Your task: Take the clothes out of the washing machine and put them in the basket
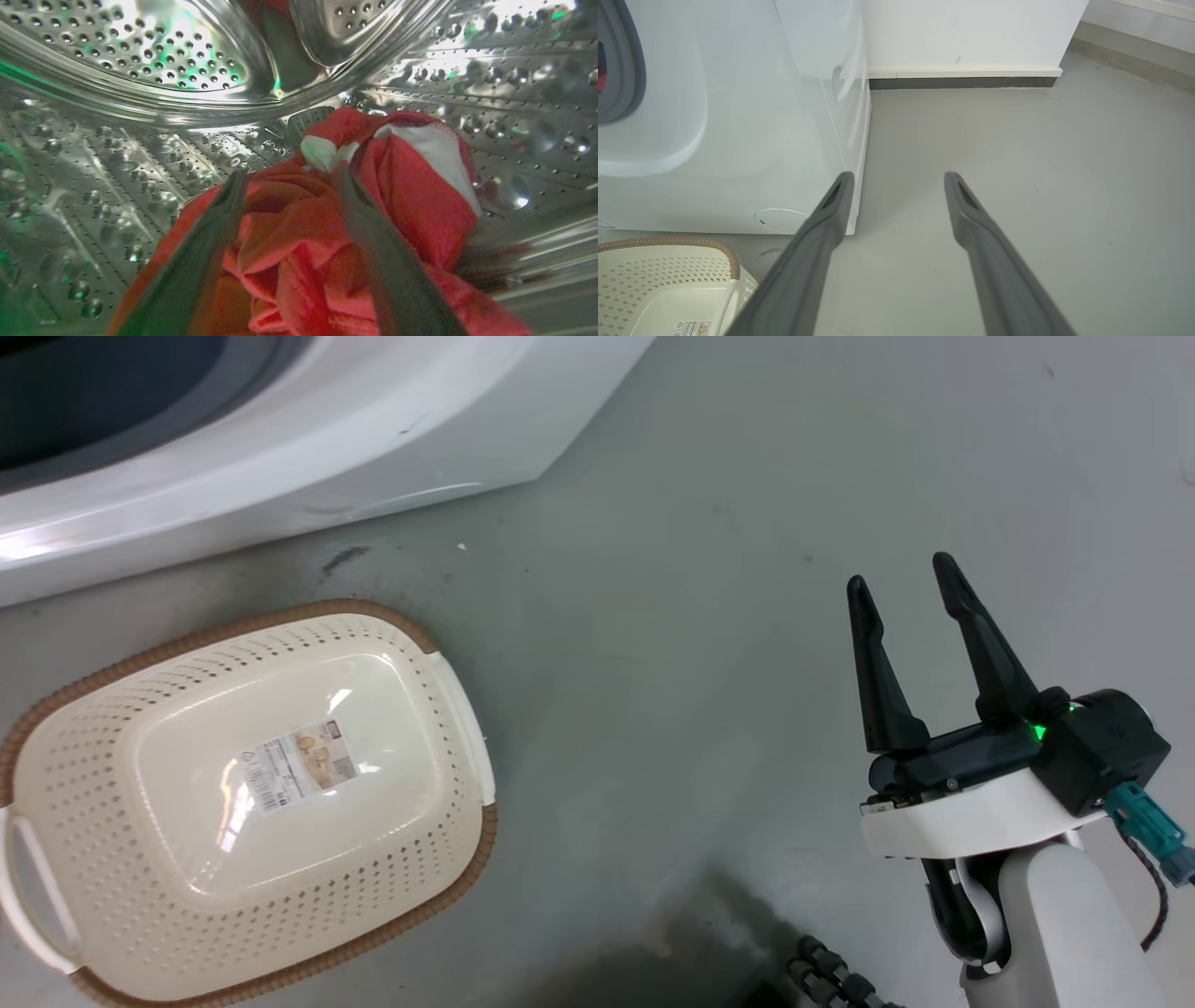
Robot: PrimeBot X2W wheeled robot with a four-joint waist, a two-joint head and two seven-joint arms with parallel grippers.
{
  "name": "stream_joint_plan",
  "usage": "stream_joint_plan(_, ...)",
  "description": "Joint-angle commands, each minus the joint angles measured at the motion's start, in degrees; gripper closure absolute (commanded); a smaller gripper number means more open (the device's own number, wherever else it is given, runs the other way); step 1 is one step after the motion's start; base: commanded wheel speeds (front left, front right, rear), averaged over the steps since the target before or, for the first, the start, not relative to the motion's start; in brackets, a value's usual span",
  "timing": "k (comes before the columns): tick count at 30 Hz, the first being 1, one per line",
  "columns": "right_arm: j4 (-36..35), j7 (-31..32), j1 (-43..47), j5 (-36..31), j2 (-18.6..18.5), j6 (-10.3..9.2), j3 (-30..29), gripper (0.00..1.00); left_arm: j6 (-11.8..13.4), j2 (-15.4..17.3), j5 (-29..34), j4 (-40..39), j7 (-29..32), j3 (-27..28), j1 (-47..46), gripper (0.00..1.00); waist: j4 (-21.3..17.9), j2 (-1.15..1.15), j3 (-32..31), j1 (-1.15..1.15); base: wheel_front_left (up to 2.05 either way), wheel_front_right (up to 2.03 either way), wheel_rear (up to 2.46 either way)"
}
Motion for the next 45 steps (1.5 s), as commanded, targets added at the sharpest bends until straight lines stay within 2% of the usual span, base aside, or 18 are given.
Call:
stream_joint_plan(1,0.1,-0.4,-1.2,0.4,0.2,-0.04,0.2,0.00,-0.2,1.0,0.4,0.3,0.9,-0.2,-1.3,0.00,-1.0,0.00,1.0,-0.01,0.00,0.00,0.00)
stream_joint_plan(9,1.2,-0.6,-2.5,2.7,0.2,-0.04,2.2,0.00,-0.9,4.6,1.3,3.2,11.7,-2.3,-5.2,0.00,-3.8,0.00,3.5,-0.01,0.00,0.00,0.00)
stream_joint_plan(16,0.9,-0.6,-2.8,4.2,0.2,-0.04,2.9,0.00,-0.5,5.7,1.3,5.2,22.1,-3.2,-5.3,0.00,-4.8,0.00,4.1,-0.01,0.00,0.00,0.00)
stream_joint_plan(18,0.9,-0.6,-2.9,4.5,0.2,-0.04,2.9,0.00,-0.1,5.7,1.1,4.6,23.0,-3.3,-5.0,0.90,-5.0,0.00,4.0,-0.01,0.00,0.00,0.00)
stream_joint_plan(19,0.9,-0.6,-2.9,4.6,0.2,-0.04,3.0,0.00,0.0,5.8,1.0,4.4,23.5,-3.3,-4.5,1.00,-5.1,0.00,3.9,-0.01,0.00,0.00,0.00)
stream_joint_plan(24,1.0,-0.6,-2.8,4.8,0.2,-0.04,2.9,0.00,1.3,6.1,0.3,1.6,22.4,-3.0,-2.9,1.00,-5.1,0.00,3.2,-0.01,0.00,0.00,0.00)
stream_joint_plan(29,1.2,-0.6,-2.5,4.8,0.2,-0.04,3.0,0.00,2.6,6.5,-0.8,-1.9,17.1,-2.4,-0.6,1.00,-4.9,0.00,1.8,-0.01,0.00,0.00,0.00)
stream_joint_plan(32,1.4,-0.6,-2.1,4.6,0.2,-0.04,2.6,0.00,3.4,6.6,-1.6,-3.4,12.4,-1.9,1.4,1.00,-4.7,0.00,0.2,-0.01,0.00,0.00,0.00)
stream_joint_plan(38,1.7,-0.6,-0.3,2.9,0.2,-0.04,1.0,0.00,4.8,4.6,-3.8,-4.6,0.8,-0.6,6.8,1.00,-3.4,0.00,-4.5,-0.01,0.00,0.00,0.00)
stream_joint_plan(41,2.1,-0.6,0.5,2.2,0.2,-0.04,0.3,0.00,3.5,4.9,-5.1,-2.7,-5.3,0.1,9.3,1.00,-2.9,0.00,-7.4,-0.01,0.00,0.00,0.00)
stream_joint_plan(45,2.6,-0.6,2.1,1.5,0.1,-0.04,-0.5,0.00,2.7,2.5,-7.2,0.9,-12.6,0.9,13.4,1.00,-2.0,0.00,-11.9,-0.01,0.00,0.00,0.00)
